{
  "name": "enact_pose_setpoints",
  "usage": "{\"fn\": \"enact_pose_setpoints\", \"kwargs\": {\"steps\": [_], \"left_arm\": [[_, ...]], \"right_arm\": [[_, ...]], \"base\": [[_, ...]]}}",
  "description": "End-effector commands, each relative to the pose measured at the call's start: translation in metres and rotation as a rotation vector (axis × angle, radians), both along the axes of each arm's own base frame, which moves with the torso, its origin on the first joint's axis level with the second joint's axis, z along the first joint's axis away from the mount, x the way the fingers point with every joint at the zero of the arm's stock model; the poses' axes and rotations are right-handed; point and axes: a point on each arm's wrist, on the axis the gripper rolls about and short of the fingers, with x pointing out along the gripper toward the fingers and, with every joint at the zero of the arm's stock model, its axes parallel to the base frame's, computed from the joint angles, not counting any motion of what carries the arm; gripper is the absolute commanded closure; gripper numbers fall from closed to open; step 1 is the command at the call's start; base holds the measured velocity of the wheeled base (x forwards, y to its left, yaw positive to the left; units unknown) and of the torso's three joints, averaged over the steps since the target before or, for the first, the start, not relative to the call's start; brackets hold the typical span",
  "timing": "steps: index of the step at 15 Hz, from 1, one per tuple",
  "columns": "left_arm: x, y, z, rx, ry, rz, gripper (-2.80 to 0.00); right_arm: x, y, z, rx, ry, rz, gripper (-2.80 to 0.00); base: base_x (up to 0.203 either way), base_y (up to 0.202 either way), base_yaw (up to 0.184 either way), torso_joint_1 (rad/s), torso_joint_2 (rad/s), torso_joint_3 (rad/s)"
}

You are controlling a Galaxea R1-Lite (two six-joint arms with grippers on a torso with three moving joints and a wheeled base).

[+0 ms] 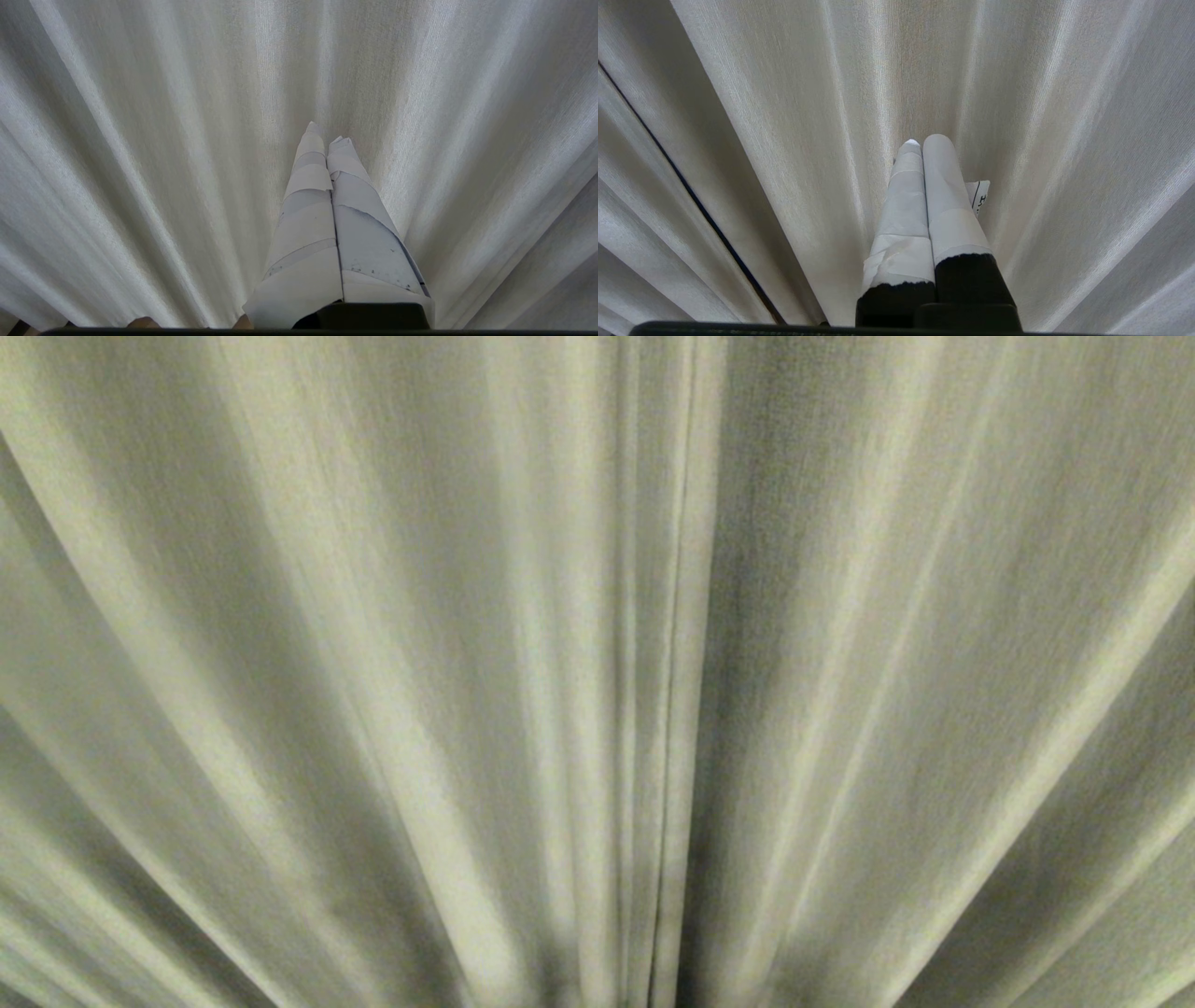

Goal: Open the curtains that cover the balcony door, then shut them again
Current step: Pull the outer curtains open on both sides

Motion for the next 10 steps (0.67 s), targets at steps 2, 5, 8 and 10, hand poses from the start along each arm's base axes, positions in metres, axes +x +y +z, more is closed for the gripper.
{"fn": "enact_pose_setpoints", "kwargs": {"steps": [2, 5, 8, 10], "left_arm": [[0.0000, 0.0000, 0.0000, 0.000, -0.001, 0.001, 0.00], [0.0000, 0.0000, 0.0000, 0.000, -0.001, 0.001, 0.00], [0.0000, 0.0000, 0.0002, -0.002, -0.002, -0.001, 0.00], [0.0000, 0.0000, 0.0002, 0.000, -0.002, -0.001, 0.00]], "right_arm": [[0.0000, 0.0000, 0.0000, 0.000, 0.000, 0.000, 0.00], [0.0000, 0.0000, 0.0001, 0.000, -0.001, 0.000, 0.00], [0.0000, 0.0000, 0.0000, 0.000, 0.000, 0.000, 0.00], [0.0000, 0.0000, 0.0000, 0.000, 0.000, 0.000, 0.00]], "base": [[0.000, 0.000, 0.000, 0.000, 0.00, 0.000], [0.000, 0.000, 0.000, 0.000, 0.00, 0.000], [0.000, 0.000, 0.000, 0.000, 0.00, 0.000], [0.000, 0.000, 0.000, 0.000, 0.00, 0.000]]}}
